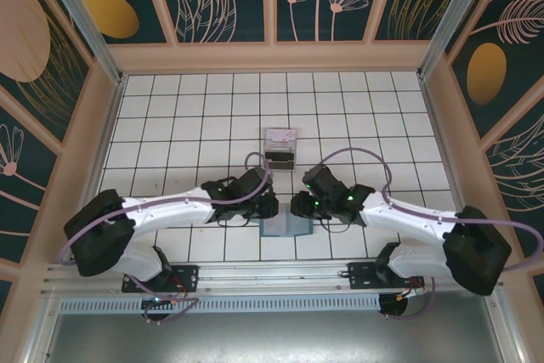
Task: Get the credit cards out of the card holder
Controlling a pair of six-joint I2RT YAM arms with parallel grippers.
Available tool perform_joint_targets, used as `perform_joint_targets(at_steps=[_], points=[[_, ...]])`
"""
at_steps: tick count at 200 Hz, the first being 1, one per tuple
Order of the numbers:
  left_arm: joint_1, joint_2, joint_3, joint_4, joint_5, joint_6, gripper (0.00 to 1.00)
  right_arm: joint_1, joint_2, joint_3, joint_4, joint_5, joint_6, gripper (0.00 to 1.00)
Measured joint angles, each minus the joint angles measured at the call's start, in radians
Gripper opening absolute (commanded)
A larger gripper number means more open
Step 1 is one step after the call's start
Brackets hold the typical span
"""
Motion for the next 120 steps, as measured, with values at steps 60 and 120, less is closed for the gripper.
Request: perform_joint_targets(at_steps=[60, 120], points=[[0.096, -0.162, -0.184, -0.011, -0.024, -0.022, 0.13, 0.154, 0.309, 0.296, -0.137, 0.097, -0.021, 0.33], [0.104, -0.249, -0.26, -0.007, -0.032, -0.03, 0.14, 0.22, 0.536, 0.475, -0.293, 0.171, -0.038, 0.39]])
